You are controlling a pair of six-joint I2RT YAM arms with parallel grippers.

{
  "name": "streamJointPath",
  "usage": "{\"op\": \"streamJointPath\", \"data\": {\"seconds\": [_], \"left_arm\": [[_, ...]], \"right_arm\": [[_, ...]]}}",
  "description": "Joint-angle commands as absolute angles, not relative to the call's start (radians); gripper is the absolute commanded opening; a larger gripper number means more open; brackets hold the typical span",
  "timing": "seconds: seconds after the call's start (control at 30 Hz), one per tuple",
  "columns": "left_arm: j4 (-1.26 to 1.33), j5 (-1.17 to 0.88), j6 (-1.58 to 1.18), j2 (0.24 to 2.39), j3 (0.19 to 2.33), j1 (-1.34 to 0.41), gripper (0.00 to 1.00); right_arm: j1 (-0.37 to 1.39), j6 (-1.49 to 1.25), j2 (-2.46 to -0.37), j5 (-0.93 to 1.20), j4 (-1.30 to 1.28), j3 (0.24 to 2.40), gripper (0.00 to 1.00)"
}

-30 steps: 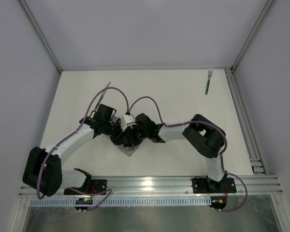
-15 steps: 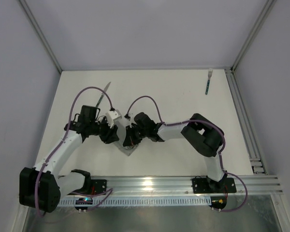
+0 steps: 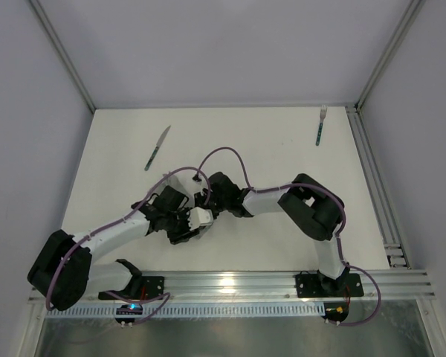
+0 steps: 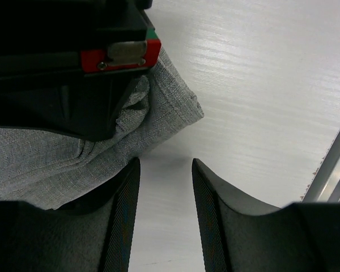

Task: Fold the napkin into a case and place the utensils inside
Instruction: Stuff the top corner of the smaller-rectangle-folded napkin into the folded napkin.

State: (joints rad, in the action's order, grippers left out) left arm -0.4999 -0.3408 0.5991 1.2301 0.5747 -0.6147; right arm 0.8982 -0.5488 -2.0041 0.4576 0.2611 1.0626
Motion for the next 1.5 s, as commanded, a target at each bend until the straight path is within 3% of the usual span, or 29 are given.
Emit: {"op": "streamJointPath", "data": {"seconds": [0.0,0.33,0.7,0.8,0.93,1.07,1.2,1.37,1.47], "left_arm": [[-0.426,-0.348,0.638,1.195,0.583,-0.615,0.44],[-0.512,-0.505,0.716,1.264,0.641,-0.465,0.49],[-0.505,-0.575,0.707,1.345,0.68,-0.465,0.51],[-0.515,-0.568,0.707,1.371,0.686,-0.465,0.44],[-0.534,-0.609,0.689,1.382,0.707,-0.465,0.25],[-0.548,-0.614,0.683,1.365,0.729,-0.465,0.2],[-0.569,-0.617,0.693,1.374,0.744,-0.465,0.09],[-0.575,-0.601,0.703,1.358,0.742,-0.465,0.08],[-0.558,-0.598,0.709,1.358,0.724,-0.465,0.0]], "right_arm": [[0.888,-0.529,-2.014,0.387,0.198,1.054,0.03],[0.888,-0.499,-2.01,0.368,0.155,1.083,0.03],[0.888,-0.5,-2.006,0.368,0.169,1.069,0.03],[0.888,-0.503,-2.0,0.37,0.173,1.066,0.03],[0.887,-0.508,-1.997,0.37,0.178,1.062,0.03],[0.888,-0.512,-1.997,0.37,0.186,1.057,0.03],[0.888,-0.512,-1.994,0.371,0.186,1.055,0.03],[0.89,-0.518,-1.988,0.376,0.183,1.054,0.03],[0.902,-0.529,-1.985,0.399,0.186,1.066,0.03]]}}
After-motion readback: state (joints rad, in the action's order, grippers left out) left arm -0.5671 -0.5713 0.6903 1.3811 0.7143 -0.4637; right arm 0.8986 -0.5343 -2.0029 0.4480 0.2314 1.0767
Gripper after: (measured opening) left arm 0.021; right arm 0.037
